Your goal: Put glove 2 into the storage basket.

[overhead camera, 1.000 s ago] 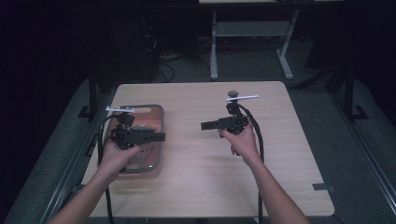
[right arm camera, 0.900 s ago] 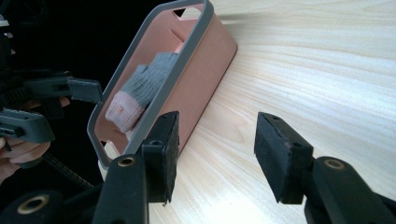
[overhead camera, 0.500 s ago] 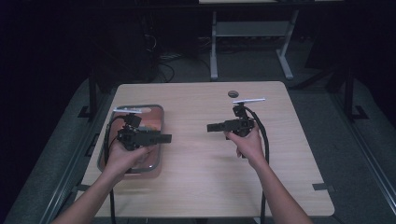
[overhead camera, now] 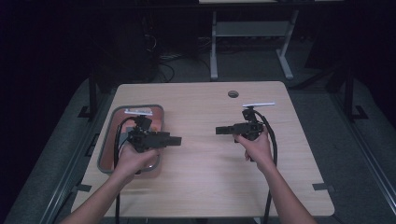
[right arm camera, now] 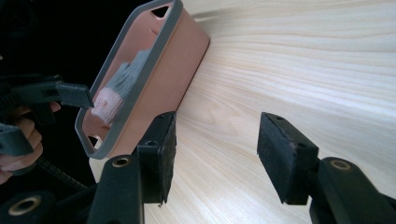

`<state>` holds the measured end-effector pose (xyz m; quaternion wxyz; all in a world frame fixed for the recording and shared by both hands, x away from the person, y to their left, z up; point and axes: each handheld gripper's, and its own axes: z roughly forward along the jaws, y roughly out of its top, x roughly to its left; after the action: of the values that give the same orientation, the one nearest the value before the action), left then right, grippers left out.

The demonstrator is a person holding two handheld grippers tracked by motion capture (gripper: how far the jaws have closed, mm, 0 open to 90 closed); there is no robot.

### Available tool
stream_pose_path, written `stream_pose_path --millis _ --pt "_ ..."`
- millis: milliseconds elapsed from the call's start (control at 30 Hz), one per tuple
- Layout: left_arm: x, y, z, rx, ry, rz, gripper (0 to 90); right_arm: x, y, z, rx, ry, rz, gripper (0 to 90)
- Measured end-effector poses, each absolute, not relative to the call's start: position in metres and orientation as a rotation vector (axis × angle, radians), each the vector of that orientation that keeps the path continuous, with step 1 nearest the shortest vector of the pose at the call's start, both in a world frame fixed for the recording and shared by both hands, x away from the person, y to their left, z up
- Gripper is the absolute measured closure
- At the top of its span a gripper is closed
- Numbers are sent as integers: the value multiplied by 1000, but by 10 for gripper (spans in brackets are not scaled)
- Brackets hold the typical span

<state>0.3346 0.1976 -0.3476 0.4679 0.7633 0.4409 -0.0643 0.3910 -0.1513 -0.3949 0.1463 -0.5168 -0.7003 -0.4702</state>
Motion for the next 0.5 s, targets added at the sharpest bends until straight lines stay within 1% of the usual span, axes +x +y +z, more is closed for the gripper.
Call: stream_pose_path --millis 500 --pt "330 174 -356 1886 1045 -185 223 379 -181 -404 -1529 -1977 -1361 445"
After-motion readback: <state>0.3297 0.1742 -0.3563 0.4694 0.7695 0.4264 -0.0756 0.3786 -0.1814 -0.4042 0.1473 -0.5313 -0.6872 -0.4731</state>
